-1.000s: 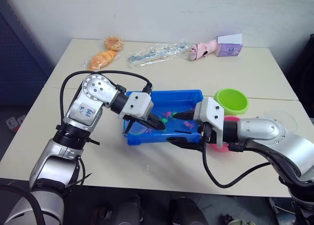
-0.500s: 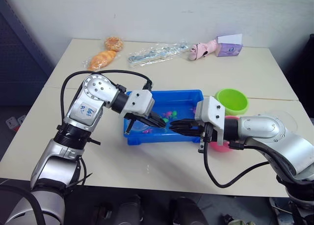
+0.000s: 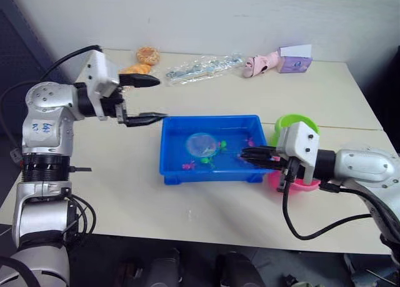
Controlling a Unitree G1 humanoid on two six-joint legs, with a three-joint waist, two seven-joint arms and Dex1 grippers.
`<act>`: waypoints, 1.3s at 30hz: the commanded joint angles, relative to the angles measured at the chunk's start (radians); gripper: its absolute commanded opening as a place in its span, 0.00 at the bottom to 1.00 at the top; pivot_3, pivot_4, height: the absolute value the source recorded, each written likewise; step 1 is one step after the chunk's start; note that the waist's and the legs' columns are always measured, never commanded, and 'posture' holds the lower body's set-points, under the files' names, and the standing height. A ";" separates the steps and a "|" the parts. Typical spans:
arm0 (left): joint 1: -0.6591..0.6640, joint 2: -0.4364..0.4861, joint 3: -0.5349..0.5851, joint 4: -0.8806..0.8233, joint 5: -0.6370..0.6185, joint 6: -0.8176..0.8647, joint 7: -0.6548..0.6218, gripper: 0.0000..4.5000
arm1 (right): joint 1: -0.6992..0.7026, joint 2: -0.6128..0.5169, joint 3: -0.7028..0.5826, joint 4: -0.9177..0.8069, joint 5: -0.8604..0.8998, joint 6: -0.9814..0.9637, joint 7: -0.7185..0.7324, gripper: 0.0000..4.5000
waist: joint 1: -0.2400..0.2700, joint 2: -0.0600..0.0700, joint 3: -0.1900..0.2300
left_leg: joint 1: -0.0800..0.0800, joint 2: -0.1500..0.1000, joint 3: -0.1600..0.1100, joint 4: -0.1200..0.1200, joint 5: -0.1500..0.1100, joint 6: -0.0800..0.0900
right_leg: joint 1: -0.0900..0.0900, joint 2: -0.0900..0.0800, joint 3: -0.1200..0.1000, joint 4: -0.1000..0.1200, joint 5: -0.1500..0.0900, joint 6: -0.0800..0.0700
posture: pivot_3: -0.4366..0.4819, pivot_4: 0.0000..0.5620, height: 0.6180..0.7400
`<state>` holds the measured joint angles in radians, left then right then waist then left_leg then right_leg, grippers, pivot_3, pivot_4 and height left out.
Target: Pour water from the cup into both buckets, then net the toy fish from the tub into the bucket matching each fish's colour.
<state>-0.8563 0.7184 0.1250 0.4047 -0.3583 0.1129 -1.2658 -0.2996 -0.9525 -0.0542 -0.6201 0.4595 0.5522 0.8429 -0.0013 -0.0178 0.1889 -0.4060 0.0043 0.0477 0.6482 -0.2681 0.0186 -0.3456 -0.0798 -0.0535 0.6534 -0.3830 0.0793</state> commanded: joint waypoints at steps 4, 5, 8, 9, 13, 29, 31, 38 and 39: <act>0.175 -0.008 0.008 -0.108 -0.030 0.048 0.011 0.99 | 0.014 -0.022 -0.060 0.041 -0.032 0.057 -0.030 0.00 | -0.002 0.000 0.000 | 0.000 0.000 0.000 0.000 0.000 0.000 | 0.000 0.000 0.000 0.000 0.000 0.000 | 0.48 0.27 1.00; 0.189 -0.011 0.007 -0.126 -0.032 0.056 0.014 0.99 | 0.016 -0.016 -0.064 0.037 -0.016 0.085 -0.034 0.00 | -0.002 -0.001 0.001 | 0.000 0.001 0.000 0.000 0.000 0.000 | 0.000 0.000 0.000 0.000 0.000 0.000 | 0.48 0.27 1.00; 0.227 -0.037 0.012 -0.185 -0.060 0.104 0.044 0.99 | -0.005 0.064 -0.115 0.028 0.165 0.284 -0.087 0.00 | -0.002 -0.001 0.001 | 0.000 0.002 -0.002 0.000 0.001 -0.001 | 0.001 0.001 -0.001 0.000 0.000 0.000 | 0.48 0.27 1.00; 0.235 -0.040 0.011 -0.198 -0.065 0.114 0.049 0.99 | -0.009 0.076 -0.127 0.024 0.207 0.334 -0.094 0.00 | -0.002 -0.001 0.001 | 0.000 0.001 -0.002 0.000 0.001 -0.001 | 0.001 0.000 -0.001 0.000 0.000 0.000 | 0.48 0.27 1.00; 0.253 -0.047 0.002 -0.234 -0.072 0.133 0.065 0.99 | -0.014 0.085 -0.162 0.021 0.351 0.494 -0.119 0.00 | -0.002 -0.001 0.001 | 0.000 0.001 -0.002 0.000 0.001 -0.001 | 0.001 0.000 -0.001 0.000 0.000 0.000 | 0.48 0.27 1.00; 0.247 -0.075 -0.037 -0.259 -0.066 0.127 0.054 0.99 | -0.164 0.127 -0.086 0.227 0.429 0.741 -0.235 0.00 | -0.003 -0.001 0.001 | 0.000 0.001 -0.002 0.000 0.000 -0.001 | 0.000 0.000 -0.001 0.000 0.000 0.000 | 0.48 0.27 1.00; 0.244 -0.077 -0.040 -0.259 -0.071 0.117 0.040 0.99 | -0.177 0.116 -0.076 0.247 0.435 0.763 -0.220 0.00 | -0.003 -0.001 0.001 | 0.000 0.001 -0.002 -0.001 0.000 -0.001 | 0.000 0.000 -0.001 0.000 0.000 0.000 | 0.48 0.27 1.00; 0.241 -0.092 -0.052 -0.254 -0.066 0.102 0.029 0.99 | -0.216 0.078 -0.024 0.329 0.383 0.784 -0.198 0.00 | -0.003 -0.001 0.001 | 0.000 0.001 -0.002 -0.001 0.000 0.000 | 0.000 0.000 -0.001 -0.001 0.000 0.000 | 0.48 0.27 1.00; 0.244 -0.094 -0.052 -0.258 -0.066 0.100 0.031 0.99 | -0.216 0.071 -0.017 0.330 0.367 0.768 -0.197 0.00 | -0.003 -0.001 0.001 | 0.000 0.001 -0.002 -0.001 0.000 0.000 | 0.000 0.000 -0.001 -0.001 0.000 0.000 | 0.48 0.27 1.00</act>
<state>-0.6020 0.6269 0.0653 0.1735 -0.4102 0.2276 -1.2349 -0.5033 -0.8567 -0.0758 -0.2849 0.8455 1.3344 0.6360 -0.0041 -0.0192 0.1897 -0.4064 0.0053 0.0460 0.6473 -0.2678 0.0182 -0.3453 -0.0796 -0.0543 0.6525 -0.3828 0.0794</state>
